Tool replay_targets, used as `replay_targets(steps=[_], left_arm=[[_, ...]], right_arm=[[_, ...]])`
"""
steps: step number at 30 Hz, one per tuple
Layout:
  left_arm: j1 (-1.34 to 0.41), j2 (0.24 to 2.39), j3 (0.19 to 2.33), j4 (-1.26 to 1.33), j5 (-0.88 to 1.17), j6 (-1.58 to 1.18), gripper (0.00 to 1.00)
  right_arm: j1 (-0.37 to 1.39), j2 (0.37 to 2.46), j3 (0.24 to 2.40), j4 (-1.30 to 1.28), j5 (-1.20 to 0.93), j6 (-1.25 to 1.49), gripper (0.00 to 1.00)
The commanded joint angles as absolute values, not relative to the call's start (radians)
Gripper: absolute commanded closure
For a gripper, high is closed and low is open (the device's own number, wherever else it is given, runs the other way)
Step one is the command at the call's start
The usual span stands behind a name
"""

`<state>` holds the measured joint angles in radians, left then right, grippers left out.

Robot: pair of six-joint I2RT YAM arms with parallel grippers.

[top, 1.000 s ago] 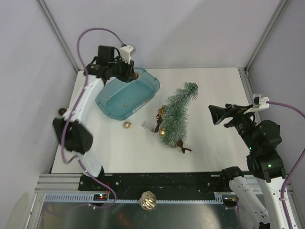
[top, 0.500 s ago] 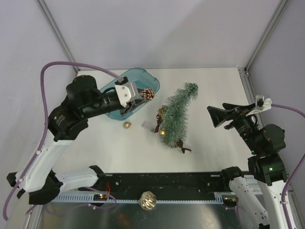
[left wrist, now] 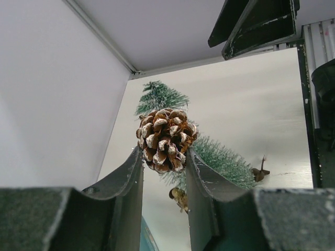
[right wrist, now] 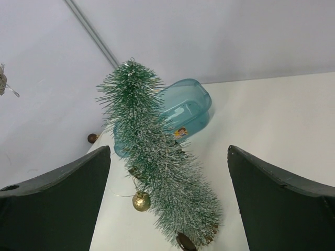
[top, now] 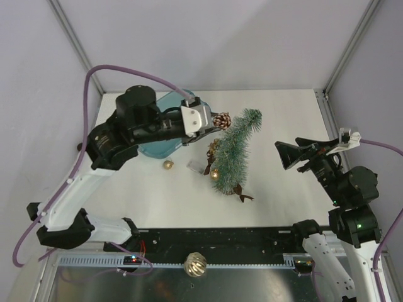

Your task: Decorate the small christmas tree

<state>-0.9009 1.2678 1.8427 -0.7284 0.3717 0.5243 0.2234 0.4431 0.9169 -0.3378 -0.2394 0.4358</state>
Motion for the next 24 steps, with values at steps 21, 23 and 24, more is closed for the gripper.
replay_targets(steps=[21,23,24], left_arm=[[-0.925,1.563,2.101,-0.723,0.289,0.605,0.76],[-0.925,1.571,2.106,-0.723,0.283,0.601,0.76],[-0.925,1.572,2.105,-0.723,0.281,0.6,0.76]], right_arm=[[0.228,0.499,0.933,-0.381,-0.12,0.347,0.03],[0.228,0.5,0.931,-0.376,-0.12,0.347,0.03],[0.228,0.5,0.93,-0.375,-0.12,0.347,0.03]])
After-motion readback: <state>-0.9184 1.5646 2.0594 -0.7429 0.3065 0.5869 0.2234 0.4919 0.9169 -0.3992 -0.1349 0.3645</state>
